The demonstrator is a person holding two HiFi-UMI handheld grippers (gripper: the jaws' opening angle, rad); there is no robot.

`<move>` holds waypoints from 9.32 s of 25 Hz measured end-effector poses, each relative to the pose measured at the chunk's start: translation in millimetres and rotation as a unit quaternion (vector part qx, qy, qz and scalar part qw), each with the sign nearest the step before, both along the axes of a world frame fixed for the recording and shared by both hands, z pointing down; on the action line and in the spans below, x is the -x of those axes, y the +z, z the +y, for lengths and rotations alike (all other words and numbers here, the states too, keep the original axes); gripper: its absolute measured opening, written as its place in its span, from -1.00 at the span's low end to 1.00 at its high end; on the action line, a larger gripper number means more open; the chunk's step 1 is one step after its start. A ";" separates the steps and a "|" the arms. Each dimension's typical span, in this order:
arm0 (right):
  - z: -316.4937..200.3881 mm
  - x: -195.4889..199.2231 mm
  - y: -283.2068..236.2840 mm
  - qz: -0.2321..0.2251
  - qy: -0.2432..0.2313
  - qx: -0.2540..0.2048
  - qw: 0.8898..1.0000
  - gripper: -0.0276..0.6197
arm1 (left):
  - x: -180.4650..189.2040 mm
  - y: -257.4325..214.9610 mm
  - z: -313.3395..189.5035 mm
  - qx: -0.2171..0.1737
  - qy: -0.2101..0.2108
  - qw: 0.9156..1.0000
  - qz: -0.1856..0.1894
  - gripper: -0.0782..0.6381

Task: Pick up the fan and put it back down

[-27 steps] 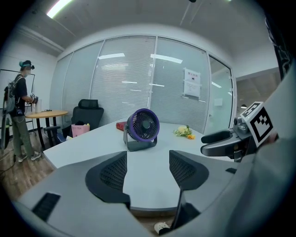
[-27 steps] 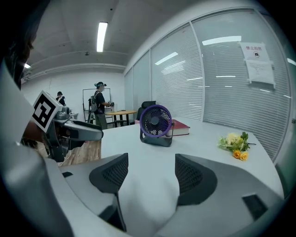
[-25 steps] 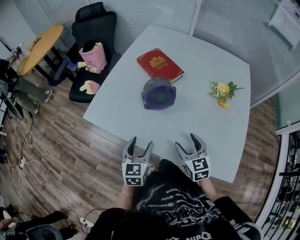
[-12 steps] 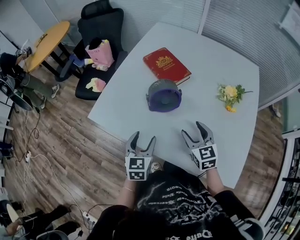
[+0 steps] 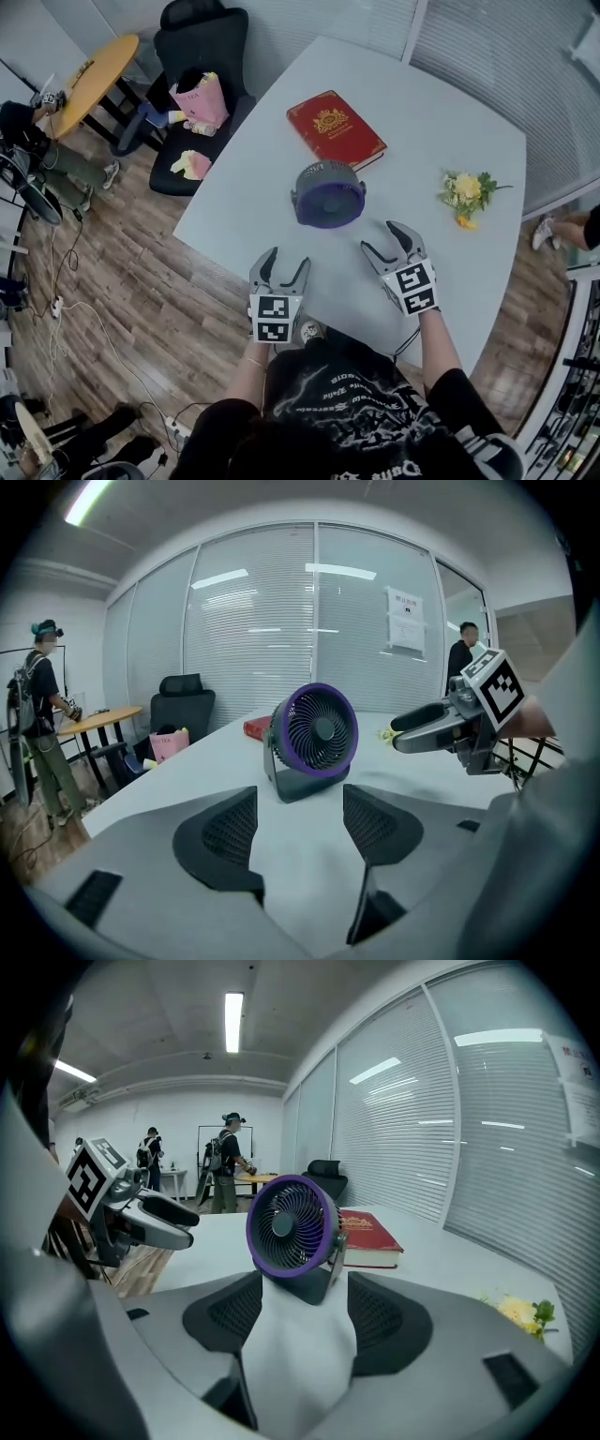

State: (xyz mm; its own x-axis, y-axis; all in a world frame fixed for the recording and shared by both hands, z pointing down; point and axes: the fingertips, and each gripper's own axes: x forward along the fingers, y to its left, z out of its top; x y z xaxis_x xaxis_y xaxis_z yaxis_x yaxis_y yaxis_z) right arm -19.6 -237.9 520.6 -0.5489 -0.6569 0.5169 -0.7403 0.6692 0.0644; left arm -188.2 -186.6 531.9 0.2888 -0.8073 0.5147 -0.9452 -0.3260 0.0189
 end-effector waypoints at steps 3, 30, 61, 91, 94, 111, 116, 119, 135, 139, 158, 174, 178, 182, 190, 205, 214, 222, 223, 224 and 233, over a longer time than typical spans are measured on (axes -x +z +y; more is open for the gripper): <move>-16.9 1.2 8.0 0.008 -0.005 0.004 1.000 -0.02 | 3.4 3.8 -14.4 0.003 -0.005 1.000 -0.008 0.08; -122.2 20.2 85.9 -0.007 0.014 0.077 0.997 -0.11 | 7.3 71.8 -126.4 0.058 -0.023 0.998 -0.028 0.07; -130.2 35.1 105.7 -0.016 0.005 0.092 0.996 -0.52 | -0.1 93.4 -151.6 0.075 0.021 0.997 -0.009 -0.44; -57.9 53.8 13.1 -0.030 0.023 0.056 0.998 -0.57 | 18.4 -5.8 -78.3 0.030 0.011 0.999 0.013 -0.46; -40.2 59.0 1.2 -0.029 0.025 0.056 0.998 -0.58 | 23.7 -16.1 -59.0 0.032 0.008 0.999 0.018 -0.46; 66.2 84.6 -50.5 -0.044 0.018 0.029 0.998 -0.57 | 49.8 -61.8 46.1 0.021 0.005 1.000 0.008 -0.46; 94.1 84.3 -52.5 -0.044 0.035 0.025 0.998 -0.58 | 50.2 -64.4 69.6 0.020 0.011 1.000 0.006 -0.48; 109.5 79.9 -52.5 -0.042 0.046 0.020 0.998 -0.58 | 46.1 -65.5 81.3 0.014 0.024 1.000 0.005 -0.48; 163.5 39.7 -50.5 -0.035 0.120 0.013 0.992 -0.57 | 8.1 -65.0 113.0 0.006 0.100 0.995 0.013 -0.48; 166.0 20.2 -50.2 -0.032 0.144 0.011 0.989 -0.56 | -11.8 -65.8 109.2 0.004 0.126 0.992 0.009 -0.48; 135.8 -63.0 -41.9 -0.030 0.203 0.026 0.978 -0.56 | -95.8 -67.2 61.4 0.006 0.191 0.982 0.000 -0.48; 99.4 -119.6 -28.6 -0.038 0.232 0.037 0.971 -0.56 | -154.1 -50.9 16.2 0.023 0.221 0.975 0.000 -0.48; 85.2 -132.2 -26.8 -0.041 0.234 0.036 0.971 -0.56 | -166.9 -48.1 1.4 0.025 0.224 0.974 -0.002 -0.48; 70.0 -145.3 -22.5 -0.041 0.235 0.038 0.970 -0.56 | -180.2 -43.8 -13.8 0.027 0.225 0.974 -0.005 -0.48; 42.2 -175.3 -5.1 -0.043 0.256 0.045 0.965 -0.57 | -209.9 -30.3 -47.0 0.036 0.220 0.975 -0.005 -0.50; -8.8 -210.6 34.2 -0.069 0.267 0.069 0.959 -0.58 | -244.6 19.1 -98.2 0.067 0.226 0.972 -0.022 -0.50; -46.7 -222.1 60.4 -0.083 0.272 0.083 0.955 -0.59 | -255.6 43.8 -137.2 0.077 0.223 0.972 -0.015 -0.50; -63.4 -232.2 81.0 -0.088 0.280 0.092 0.951 -0.60 | -265.6 67.6 -154.6 0.089 0.223 0.970 -0.036 -0.51; -65.2 -233.4 82.1 -0.089 0.281 0.092 0.951 -0.60 | -266.7 69.5 -156.5 0.089 0.224 0.970 -0.037 -0.51; -67.1 -234.6 83.4 -0.089 0.283 0.092 0.951 -0.60 | -267.9 70.9 -158.2 0.089 0.223 0.970 -0.037 -0.51; -83.8 -238.6 91.5 -0.077 0.280 0.094 0.952 -0.60 | -271.1 82.1 -172.4 0.088 0.222 0.970 -0.039 -0.51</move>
State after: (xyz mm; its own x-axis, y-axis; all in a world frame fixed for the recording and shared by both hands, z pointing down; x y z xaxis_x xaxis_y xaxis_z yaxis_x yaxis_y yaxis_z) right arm 218.9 -321.7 612.1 -0.2190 -0.7729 0.5956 -0.9754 0.1568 -0.1551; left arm 82.9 -358.9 614.0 0.5429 -0.5090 0.6680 -0.7126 -0.7001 0.0457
